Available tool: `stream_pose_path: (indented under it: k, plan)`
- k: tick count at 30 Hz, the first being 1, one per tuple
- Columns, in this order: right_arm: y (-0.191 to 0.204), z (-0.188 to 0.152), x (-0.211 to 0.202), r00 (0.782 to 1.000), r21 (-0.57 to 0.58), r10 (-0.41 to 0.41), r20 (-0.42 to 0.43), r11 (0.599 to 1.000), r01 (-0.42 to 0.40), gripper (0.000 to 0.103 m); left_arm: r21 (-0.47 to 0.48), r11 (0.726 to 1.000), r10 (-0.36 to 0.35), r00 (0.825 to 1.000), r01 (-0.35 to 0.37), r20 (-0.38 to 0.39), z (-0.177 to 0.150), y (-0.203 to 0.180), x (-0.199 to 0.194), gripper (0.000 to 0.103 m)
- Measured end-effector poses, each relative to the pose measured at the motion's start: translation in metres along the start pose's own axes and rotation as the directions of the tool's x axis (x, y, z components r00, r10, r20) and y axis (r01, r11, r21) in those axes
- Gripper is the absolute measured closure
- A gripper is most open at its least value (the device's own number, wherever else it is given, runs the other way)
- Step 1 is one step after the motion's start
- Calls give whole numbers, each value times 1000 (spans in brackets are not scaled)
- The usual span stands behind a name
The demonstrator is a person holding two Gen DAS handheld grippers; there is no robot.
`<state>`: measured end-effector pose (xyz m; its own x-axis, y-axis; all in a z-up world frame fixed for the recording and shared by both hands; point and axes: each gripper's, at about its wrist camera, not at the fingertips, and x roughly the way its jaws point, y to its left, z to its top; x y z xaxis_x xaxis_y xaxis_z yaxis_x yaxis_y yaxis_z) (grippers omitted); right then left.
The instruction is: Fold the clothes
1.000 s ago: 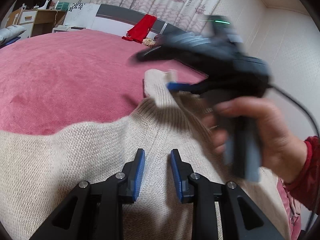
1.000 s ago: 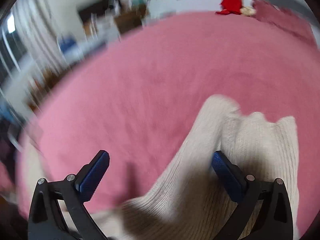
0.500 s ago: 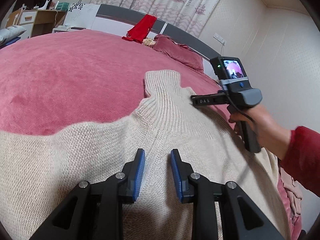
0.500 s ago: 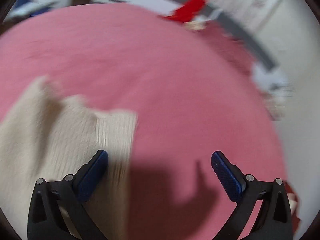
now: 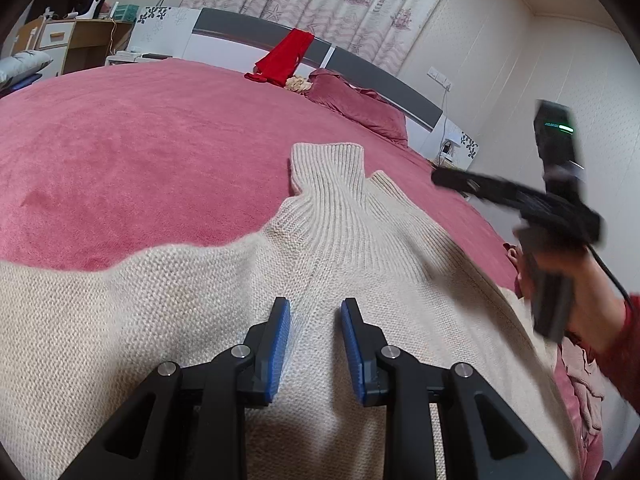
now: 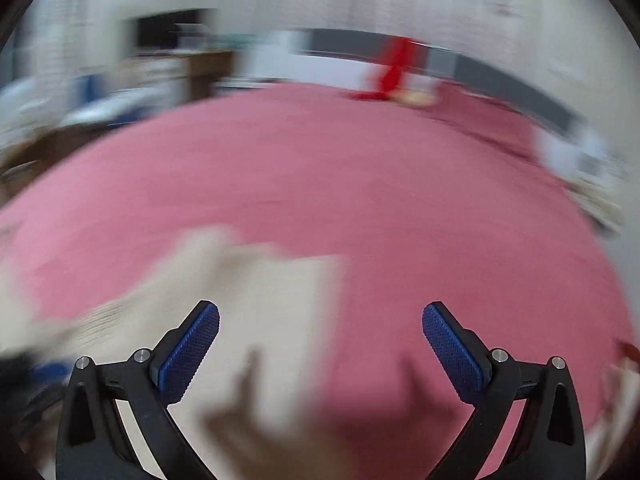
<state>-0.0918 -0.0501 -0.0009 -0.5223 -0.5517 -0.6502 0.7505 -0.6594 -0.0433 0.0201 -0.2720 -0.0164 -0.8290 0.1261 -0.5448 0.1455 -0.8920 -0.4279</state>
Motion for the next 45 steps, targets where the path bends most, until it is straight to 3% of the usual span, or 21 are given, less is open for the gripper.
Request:
stream_pose_path:
  k: [3,5,6,11,14,16,18,22,25,26,28,30,31,32,35,36,37,42,44,45]
  plan:
    - [32,-33,27,977,35,177,-118,984,-174,0,0,1000,-1,1000,1,-1,0,0,0,77]
    - [20,-42,70,972,46,73,-223,997,-64,1,0,1000,-2,1000,2,-1,0,0,0,77]
    - [10,-40,84,973,47,31,-230,999,-21,0,0,1000,-1,1000,1,-2,0,0,0,77]
    - [-10,-11,107,986,70,-24,-162,997,36,0,-4,1000,-5,1000,5,-5,1,1,0,77]
    - [-31,-2,68,999,159,14,-50,987,-6,0,-4,1000,-3,1000,3,-6,2,1,0,77]
    - [-61,-9,40,998,246,-48,-31,968,54,0,-2,1000,-1,1000,1,-7,2,0,1,77]
    - [-102,-21,11,987,359,-138,-84,920,159,0,-1,1000,3,1000,-3,-10,2,-1,1,77]
    - [-190,-71,-37,936,533,-296,-192,769,353,0,1,1000,10,1000,-10,-13,3,-4,3,77]
    - [-256,-106,-67,870,603,-398,-290,630,489,0,4,1000,15,1000,-15,-14,3,-6,4,77]
    - [-270,-108,-67,847,581,-423,-324,617,530,1,4,1000,17,1000,-17,-14,3,-6,4,77]
    - [-287,-108,-58,820,541,-442,-364,616,572,8,6,1000,21,1000,-21,-15,3,-7,5,77]
    - [-310,-100,-46,801,493,-454,-390,632,598,21,8,1000,24,1000,-24,-16,3,-9,5,77]
    - [-319,-94,-36,790,461,-461,-405,643,611,22,7,1000,25,1000,-24,-16,2,-9,5,77]
    - [-328,-91,-25,765,425,-473,-437,641,639,22,6,1000,24,1000,-23,-15,2,-9,6,77]
    - [-352,-85,21,663,311,-506,-552,613,726,22,3,1000,20,1000,-20,-14,2,-9,6,77]
    - [-361,-86,27,665,314,-487,-567,619,720,32,2,1000,19,1000,-19,-14,2,-9,7,77]
    - [-372,-86,31,686,340,-454,-568,630,698,52,2,1000,19,1000,-19,-13,1,-9,7,77]
    - [-401,-85,25,825,540,-344,-448,632,556,85,1,1000,20,1000,-20,-12,1,-10,7,77]
    - [-407,-100,-7,879,667,-324,-350,573,477,87,1,1000,22,1000,-22,-14,1,-11,7,77]
    - [-410,-104,-23,892,714,-332,-306,539,446,88,1,1000,23,1000,-23,-14,1,-11,7,77]
